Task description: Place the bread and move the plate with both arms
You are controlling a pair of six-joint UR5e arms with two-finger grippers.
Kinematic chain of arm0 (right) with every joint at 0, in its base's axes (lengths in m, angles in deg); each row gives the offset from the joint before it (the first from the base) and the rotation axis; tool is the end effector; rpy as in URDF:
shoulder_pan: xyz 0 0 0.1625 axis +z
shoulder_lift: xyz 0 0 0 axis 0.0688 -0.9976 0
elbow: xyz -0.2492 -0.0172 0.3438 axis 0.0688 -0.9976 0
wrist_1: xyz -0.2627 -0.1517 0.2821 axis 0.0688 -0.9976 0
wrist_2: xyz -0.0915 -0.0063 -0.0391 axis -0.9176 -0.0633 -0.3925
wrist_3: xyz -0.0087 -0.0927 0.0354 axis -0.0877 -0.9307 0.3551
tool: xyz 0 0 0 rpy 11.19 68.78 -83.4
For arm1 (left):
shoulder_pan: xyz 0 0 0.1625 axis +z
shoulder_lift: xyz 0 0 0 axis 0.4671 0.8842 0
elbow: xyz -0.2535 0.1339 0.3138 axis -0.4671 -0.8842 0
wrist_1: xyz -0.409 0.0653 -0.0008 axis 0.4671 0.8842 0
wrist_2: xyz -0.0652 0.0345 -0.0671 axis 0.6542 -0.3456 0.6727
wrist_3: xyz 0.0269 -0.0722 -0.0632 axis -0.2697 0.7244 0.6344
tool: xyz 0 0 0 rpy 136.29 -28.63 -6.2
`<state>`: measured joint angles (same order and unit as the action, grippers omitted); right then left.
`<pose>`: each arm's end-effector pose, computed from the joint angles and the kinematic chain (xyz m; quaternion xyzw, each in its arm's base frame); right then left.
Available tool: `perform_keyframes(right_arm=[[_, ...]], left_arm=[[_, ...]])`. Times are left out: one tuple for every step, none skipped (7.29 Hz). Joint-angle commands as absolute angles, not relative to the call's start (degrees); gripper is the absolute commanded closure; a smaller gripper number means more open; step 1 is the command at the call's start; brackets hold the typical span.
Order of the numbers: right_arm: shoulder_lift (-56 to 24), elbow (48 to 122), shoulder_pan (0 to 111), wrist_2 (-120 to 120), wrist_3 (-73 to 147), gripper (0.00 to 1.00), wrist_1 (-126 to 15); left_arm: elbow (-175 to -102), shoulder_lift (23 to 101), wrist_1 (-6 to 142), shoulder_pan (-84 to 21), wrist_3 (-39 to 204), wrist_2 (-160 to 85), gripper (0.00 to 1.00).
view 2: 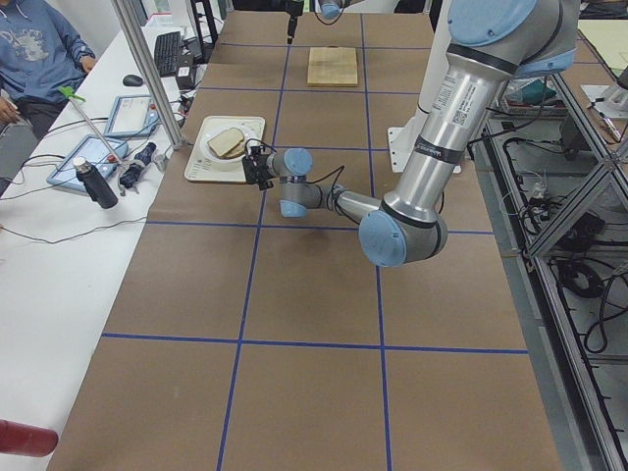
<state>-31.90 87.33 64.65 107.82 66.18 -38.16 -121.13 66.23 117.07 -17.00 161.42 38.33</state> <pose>-0.1341 -0.5299 0.5152 0.0903 -0.4498 0.0681 0.8859 0.3916 -0.5595 0.4167 0.1856 0.6307 -0.2702 0.7034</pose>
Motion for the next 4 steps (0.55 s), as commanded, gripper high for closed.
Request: perform_keyframes(right_arm=[[-32.1,87.3,65.0,104.3,66.2,0.0,-38.3],[-33.1,87.2,65.0,100.7,66.1,0.0,-37.9],[-33.4,87.5,64.9,98.2,66.1,0.0,-37.9],[-32.8,86.4,64.6,98.7,65.3,0.0,-38.3]], left_arm=[[-121.4,60.4,108.8,-25.9,134.1,47.8,0.03],[-125.9,58.1,99.4,-30.6,123.8,50.6,0.03],[-129.0,56.6,90.7,-33.8,113.3,52.8,0.02],[-130.7,53.7,84.7,-38.9,103.6,57.1,0.02]])
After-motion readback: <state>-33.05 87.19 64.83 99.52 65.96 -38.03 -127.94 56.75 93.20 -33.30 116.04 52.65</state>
